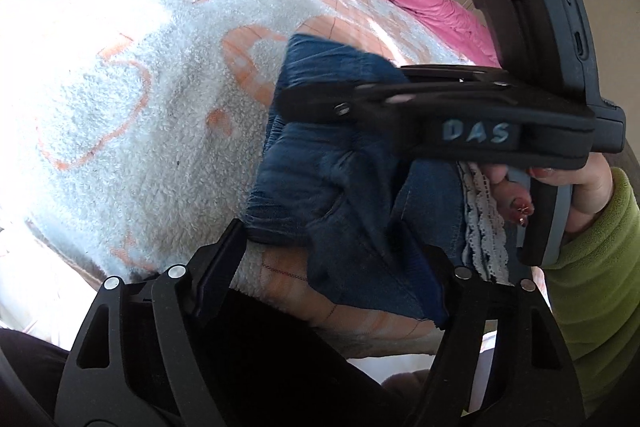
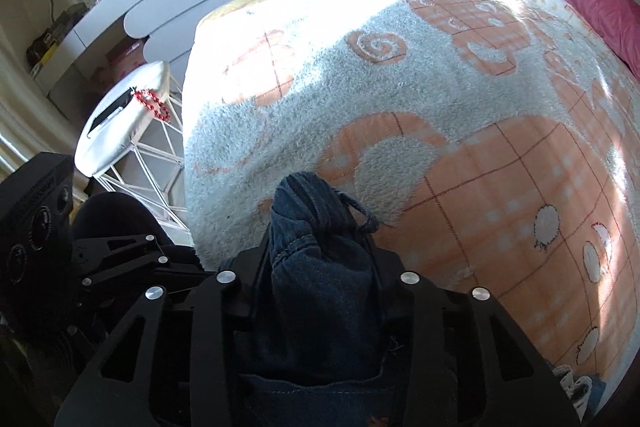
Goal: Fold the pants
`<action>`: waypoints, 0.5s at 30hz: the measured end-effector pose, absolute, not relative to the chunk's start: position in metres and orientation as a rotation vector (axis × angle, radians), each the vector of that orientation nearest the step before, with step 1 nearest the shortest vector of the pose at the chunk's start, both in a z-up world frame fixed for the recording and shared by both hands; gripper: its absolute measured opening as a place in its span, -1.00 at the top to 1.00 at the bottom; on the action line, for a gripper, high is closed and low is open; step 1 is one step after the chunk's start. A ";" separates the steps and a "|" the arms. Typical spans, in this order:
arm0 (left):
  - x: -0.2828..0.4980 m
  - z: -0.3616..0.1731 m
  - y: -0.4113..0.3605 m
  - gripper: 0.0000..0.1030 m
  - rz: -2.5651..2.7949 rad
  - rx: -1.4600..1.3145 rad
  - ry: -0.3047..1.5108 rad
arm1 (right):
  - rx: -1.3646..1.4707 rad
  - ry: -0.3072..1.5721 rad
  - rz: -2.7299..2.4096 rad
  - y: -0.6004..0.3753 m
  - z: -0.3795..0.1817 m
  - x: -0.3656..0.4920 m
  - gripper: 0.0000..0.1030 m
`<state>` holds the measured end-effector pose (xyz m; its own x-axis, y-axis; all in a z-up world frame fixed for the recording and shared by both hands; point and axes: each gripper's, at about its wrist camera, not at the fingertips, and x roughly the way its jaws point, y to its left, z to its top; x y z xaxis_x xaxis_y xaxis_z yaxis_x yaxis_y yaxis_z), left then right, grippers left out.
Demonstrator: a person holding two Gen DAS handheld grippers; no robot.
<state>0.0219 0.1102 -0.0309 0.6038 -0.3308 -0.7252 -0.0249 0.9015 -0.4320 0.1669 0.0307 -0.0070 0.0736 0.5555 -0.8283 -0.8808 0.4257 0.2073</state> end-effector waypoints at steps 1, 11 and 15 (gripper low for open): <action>0.019 -0.026 0.108 -0.40 -0.193 -0.420 0.897 | -0.360 0.997 1.136 0.020 0.001 0.167 0.37; 0.027 -0.004 0.069 -0.54 -0.351 -0.463 0.881 | -0.166 0.898 1.156 -0.066 0.048 0.168 0.38; 0.039 0.003 0.047 -0.52 -0.422 -0.490 0.897 | -0.105 0.875 1.128 -0.101 0.053 0.173 0.38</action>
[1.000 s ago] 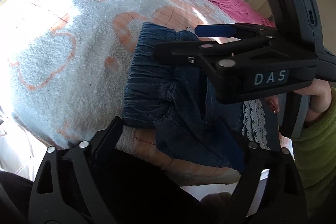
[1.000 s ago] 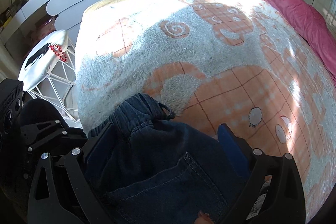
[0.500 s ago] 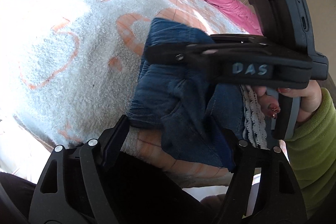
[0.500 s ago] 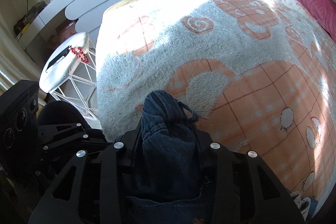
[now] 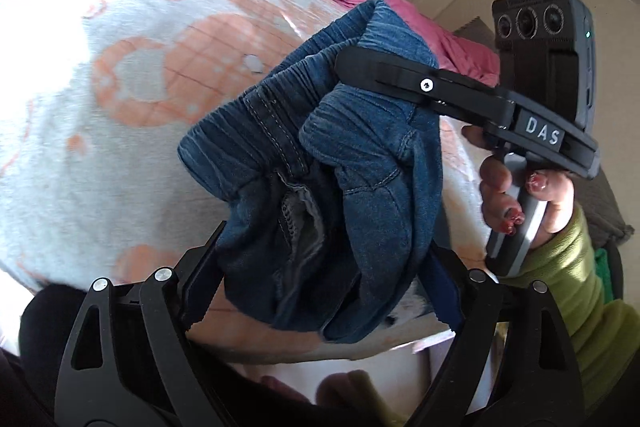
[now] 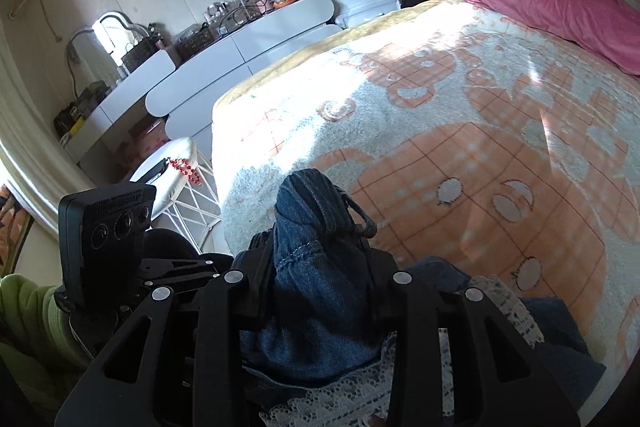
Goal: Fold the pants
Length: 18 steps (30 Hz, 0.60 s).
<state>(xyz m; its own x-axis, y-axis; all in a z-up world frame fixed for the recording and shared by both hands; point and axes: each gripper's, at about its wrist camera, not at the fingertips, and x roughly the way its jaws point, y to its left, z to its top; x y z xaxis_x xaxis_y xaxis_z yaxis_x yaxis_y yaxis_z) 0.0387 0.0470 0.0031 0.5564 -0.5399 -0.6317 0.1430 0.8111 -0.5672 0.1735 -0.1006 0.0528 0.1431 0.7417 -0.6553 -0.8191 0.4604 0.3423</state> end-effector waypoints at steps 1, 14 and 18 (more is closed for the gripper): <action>0.040 0.006 0.041 -0.52 -0.431 -0.484 0.898 | -0.094 0.868 1.123 -0.107 0.053 0.174 0.38; 0.037 0.023 -0.044 -0.58 -0.679 -0.323 0.888 | 0.036 0.774 0.885 -0.229 0.063 0.178 -0.04; 0.036 0.011 -0.068 -0.63 -0.698 -0.236 0.932 | -0.019 0.811 0.815 -0.248 0.043 0.165 -0.03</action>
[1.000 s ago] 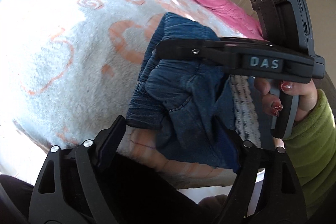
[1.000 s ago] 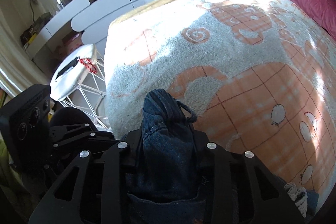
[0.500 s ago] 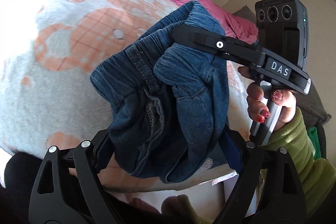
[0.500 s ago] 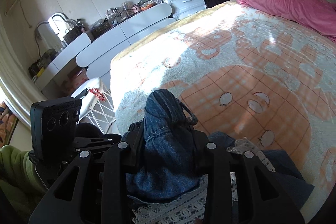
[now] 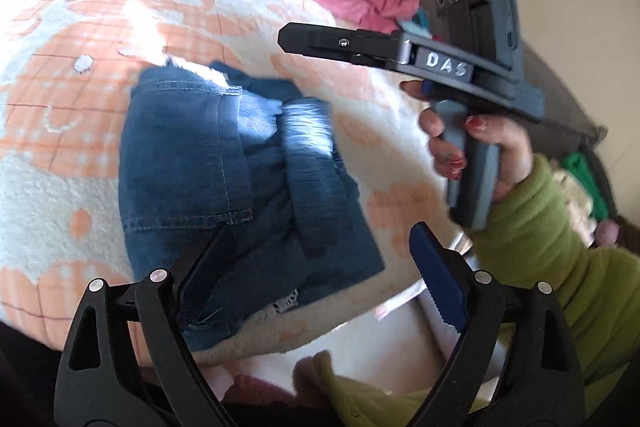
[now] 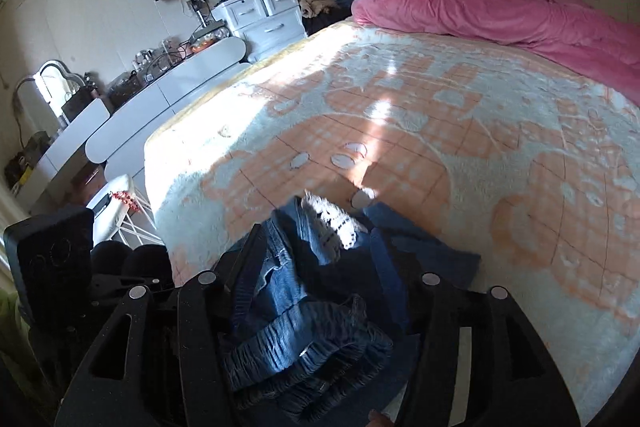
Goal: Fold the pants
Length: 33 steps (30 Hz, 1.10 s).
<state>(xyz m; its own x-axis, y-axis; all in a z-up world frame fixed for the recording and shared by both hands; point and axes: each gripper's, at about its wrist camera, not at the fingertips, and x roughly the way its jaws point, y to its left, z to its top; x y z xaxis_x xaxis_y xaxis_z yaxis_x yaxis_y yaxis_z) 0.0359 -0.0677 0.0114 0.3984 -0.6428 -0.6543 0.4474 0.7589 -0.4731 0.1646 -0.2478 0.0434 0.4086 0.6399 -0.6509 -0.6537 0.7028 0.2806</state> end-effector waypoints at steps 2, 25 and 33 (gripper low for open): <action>0.036 0.007 -0.083 -0.64 -0.668 -0.174 0.936 | -0.037 0.844 0.810 -0.248 0.032 0.161 -0.03; 0.021 0.024 -0.062 -0.81 -0.464 -0.109 0.908 | 0.008 0.745 0.590 -0.302 0.050 0.104 -0.61; 0.023 0.036 -0.041 -0.81 -0.362 -0.106 0.872 | -0.011 0.648 0.549 -0.317 0.063 0.056 -0.75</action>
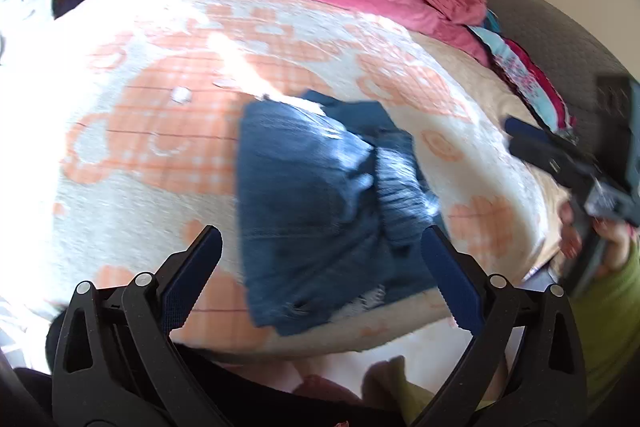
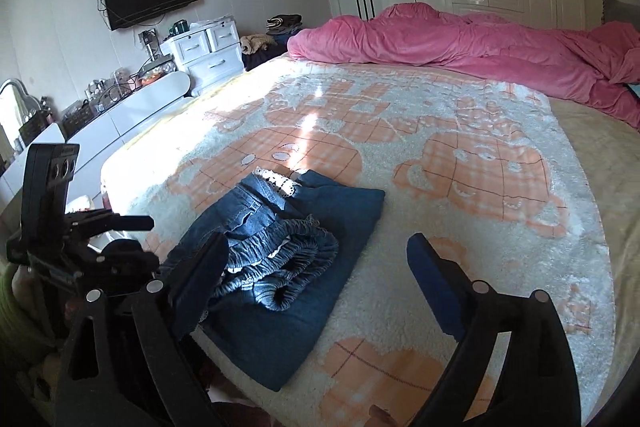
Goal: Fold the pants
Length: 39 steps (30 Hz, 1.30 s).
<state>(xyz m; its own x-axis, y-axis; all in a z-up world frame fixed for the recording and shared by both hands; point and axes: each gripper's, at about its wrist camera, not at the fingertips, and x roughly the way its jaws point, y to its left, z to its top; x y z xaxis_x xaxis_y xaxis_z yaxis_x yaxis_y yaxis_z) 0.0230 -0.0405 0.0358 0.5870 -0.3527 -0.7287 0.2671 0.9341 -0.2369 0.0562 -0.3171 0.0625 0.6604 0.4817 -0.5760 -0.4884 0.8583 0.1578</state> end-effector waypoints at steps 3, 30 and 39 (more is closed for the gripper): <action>0.029 0.040 -0.023 -0.81 -0.299 -0.113 0.866 | -0.052 0.620 0.561 -0.311 0.064 0.036 -0.75; 0.141 -0.009 -0.044 0.15 -0.415 -0.072 1.094 | -0.673 0.649 0.960 -0.130 -0.010 0.007 0.84; 0.141 -0.021 -0.038 -0.19 -0.407 -0.112 1.056 | -0.613 0.743 0.978 -0.148 -0.026 0.005 0.88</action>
